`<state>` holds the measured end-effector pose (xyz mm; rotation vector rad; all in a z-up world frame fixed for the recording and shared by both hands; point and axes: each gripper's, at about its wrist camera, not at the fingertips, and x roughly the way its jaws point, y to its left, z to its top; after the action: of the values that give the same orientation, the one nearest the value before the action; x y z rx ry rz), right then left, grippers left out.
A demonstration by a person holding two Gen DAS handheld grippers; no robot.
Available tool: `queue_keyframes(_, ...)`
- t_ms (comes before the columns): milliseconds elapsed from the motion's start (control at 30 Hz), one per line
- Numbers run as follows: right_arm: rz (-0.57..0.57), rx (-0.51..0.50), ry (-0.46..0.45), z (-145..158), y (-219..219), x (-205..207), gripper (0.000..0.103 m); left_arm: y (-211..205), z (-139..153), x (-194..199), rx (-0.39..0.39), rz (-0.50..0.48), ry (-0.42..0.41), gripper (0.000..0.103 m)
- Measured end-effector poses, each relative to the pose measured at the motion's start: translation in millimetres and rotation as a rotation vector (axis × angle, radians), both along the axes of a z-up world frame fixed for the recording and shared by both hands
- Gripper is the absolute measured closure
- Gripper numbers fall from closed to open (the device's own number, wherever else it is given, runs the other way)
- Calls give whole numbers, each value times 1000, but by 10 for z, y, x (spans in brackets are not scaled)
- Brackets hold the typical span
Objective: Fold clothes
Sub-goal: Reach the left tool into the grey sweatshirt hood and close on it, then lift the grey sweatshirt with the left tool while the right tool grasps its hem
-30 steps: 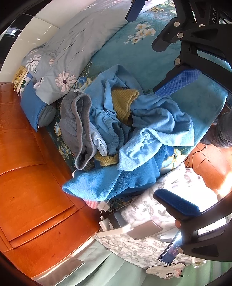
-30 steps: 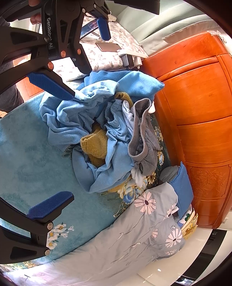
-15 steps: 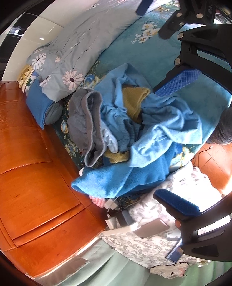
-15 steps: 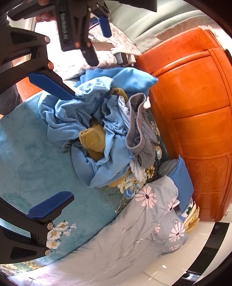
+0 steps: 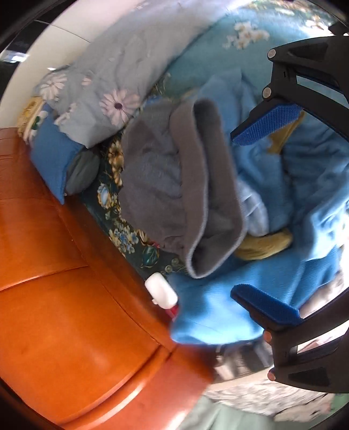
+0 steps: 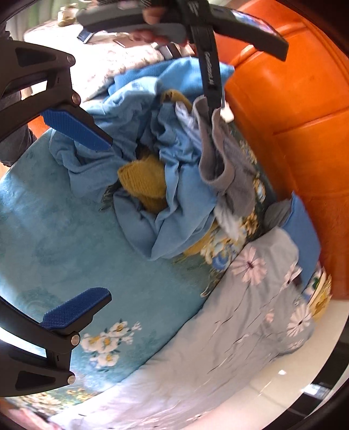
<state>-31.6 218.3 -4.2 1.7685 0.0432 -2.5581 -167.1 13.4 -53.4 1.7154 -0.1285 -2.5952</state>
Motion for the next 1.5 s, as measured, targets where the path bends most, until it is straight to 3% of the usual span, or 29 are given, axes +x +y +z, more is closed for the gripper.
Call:
queue_keyframes(200, -92, 22, -61, -97, 99, -59, 0, -256, -409, -342, -46, -40, -83, 1)
queue_keyframes(267, -111, 29, -84, -139, 128, -53, 0, -282, -525, -389, -60, -70, -108, 10)
queue_keyframes(333, -127, 34, -105, -176, 156, -49, 0, -328, -586, -402, -60, -70, -125, 29)
queue_keyframes(367, -133, 36, -112, -188, 169, -48, 0, -370, -594, -402, -40, -51, -127, 30)
queue_keyframes(433, -144, 38, -122, -204, 192, -55, 0, -447, -593, -401, -19, -14, -119, 32)
queue_keyframes(567, -153, 40, -139, -240, 190, -102, 0, -436, -585, -431, -57, -51, -102, 32)
queue_keyframes(700, -151, 32, -153, -273, 171, -135, 0, -476, -762, -570, -73, -54, -145, 32)
queue_keyframes(767, -146, 33, -160, -288, 161, -142, 0, -506, -844, -630, -76, -46, -159, 39)
queue_keyframes(833, -141, 37, -164, -291, 155, -136, 0, -518, -907, -686, -74, -44, -184, 61)
queue_keyframes(933, -144, 39, -169, -295, 175, -125, 0, -536, -924, -732, -66, -22, -201, 85)
queue_keyframes(1000, -154, 38, -172, -302, 198, -117, 0, -591, -882, -747, -40, 16, -197, 91)
queue_keyframes(1167, -176, 32, -172, -307, 235, -119, 0, -654, -458, -775, 80, 61, -89, 97)
queue_keyframes(1367, -172, 17, -152, -283, 179, -132, 0, -406, 573, -843, 299, -72, 165, 98)
queue_keyframes(1500, -176, 6, -133, -257, 148, -137, 0, -96, 1218, -856, 405, -194, 295, 98)
